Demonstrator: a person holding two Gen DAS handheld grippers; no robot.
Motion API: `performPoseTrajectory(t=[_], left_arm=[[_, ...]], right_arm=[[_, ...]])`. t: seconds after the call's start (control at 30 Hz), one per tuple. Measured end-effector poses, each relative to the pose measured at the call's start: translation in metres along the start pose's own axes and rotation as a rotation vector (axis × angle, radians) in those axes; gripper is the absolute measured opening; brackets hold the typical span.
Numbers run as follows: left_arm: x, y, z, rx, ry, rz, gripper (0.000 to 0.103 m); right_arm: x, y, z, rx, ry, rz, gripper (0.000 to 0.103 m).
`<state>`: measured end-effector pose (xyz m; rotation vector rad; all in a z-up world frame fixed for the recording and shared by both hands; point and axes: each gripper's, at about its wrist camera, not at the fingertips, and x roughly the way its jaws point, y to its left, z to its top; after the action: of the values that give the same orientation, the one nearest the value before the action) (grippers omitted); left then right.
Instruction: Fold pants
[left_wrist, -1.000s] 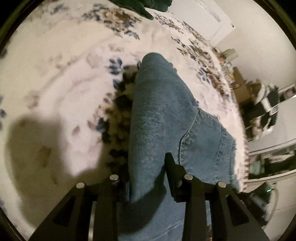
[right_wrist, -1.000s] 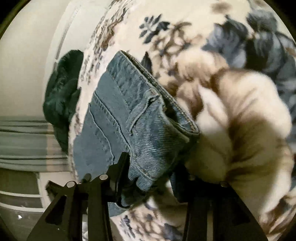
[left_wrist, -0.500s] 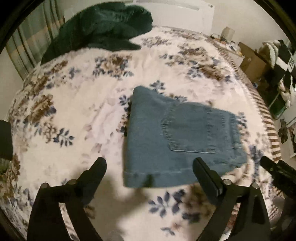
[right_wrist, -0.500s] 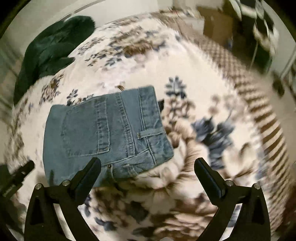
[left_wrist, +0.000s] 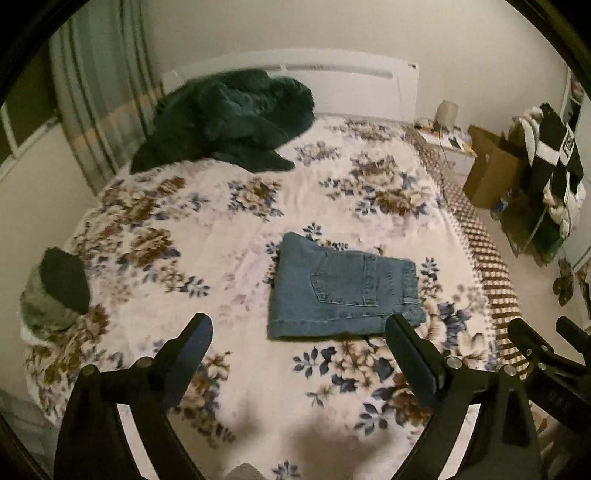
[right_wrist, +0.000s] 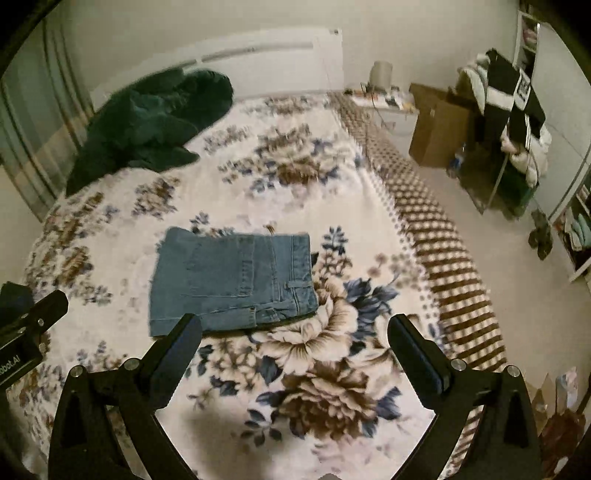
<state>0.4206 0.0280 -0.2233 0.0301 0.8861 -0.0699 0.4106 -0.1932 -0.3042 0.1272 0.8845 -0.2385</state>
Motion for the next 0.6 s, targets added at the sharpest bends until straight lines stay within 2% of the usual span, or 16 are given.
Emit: performPoseTrajectory(t=[0.37,0.6], left_arm=[[-0.17,-0.007,-0.024,-0.005,-0.108,0.031,0.096],[-0.244,-0.01,-0.034,-0.014,-0.149,0.032,0.096]], right_arm=[[-0.205,-0.016,-0.019,-0.036,-0.148,0.077,0.102],[-0.325,-0.034,-0.036,-0.049,-0.231,0.099,0.102]])
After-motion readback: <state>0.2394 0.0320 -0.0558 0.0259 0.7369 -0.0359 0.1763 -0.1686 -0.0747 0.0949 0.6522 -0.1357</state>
